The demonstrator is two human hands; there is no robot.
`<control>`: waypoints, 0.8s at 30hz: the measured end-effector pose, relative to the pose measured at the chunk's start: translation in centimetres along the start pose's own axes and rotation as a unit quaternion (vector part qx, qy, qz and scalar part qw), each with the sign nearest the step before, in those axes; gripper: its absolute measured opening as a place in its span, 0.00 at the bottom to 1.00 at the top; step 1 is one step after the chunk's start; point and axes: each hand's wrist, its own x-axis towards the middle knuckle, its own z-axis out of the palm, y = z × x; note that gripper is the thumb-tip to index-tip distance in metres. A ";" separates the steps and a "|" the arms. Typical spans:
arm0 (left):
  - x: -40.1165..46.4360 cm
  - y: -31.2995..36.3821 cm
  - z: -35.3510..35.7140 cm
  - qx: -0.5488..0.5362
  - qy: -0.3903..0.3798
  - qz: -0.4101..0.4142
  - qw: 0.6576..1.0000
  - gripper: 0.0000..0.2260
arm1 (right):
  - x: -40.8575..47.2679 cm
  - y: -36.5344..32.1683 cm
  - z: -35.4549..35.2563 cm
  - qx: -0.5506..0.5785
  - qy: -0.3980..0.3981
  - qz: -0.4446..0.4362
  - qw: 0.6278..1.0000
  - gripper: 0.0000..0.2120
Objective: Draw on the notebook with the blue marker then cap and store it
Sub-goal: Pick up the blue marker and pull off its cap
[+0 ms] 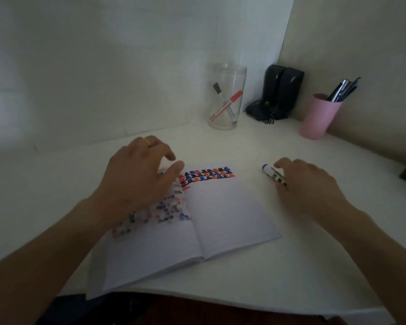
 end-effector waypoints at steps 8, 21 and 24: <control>5.0 -1.8 1.9 -0.040 0.032 0.055 0.997 0.16 | 3.0 -7.2 -3.6 0.260 0.183 -0.148 0.936 0.11; 3.1 -2.4 1.8 -0.197 0.022 0.175 0.964 0.18 | 3.4 -11.2 0.6 0.809 -0.048 -0.003 0.587 0.12; 3.1 -2.2 1.7 -0.207 0.054 0.186 0.959 0.15 | 3.0 -11.3 0.4 0.820 -0.033 -0.006 0.571 0.12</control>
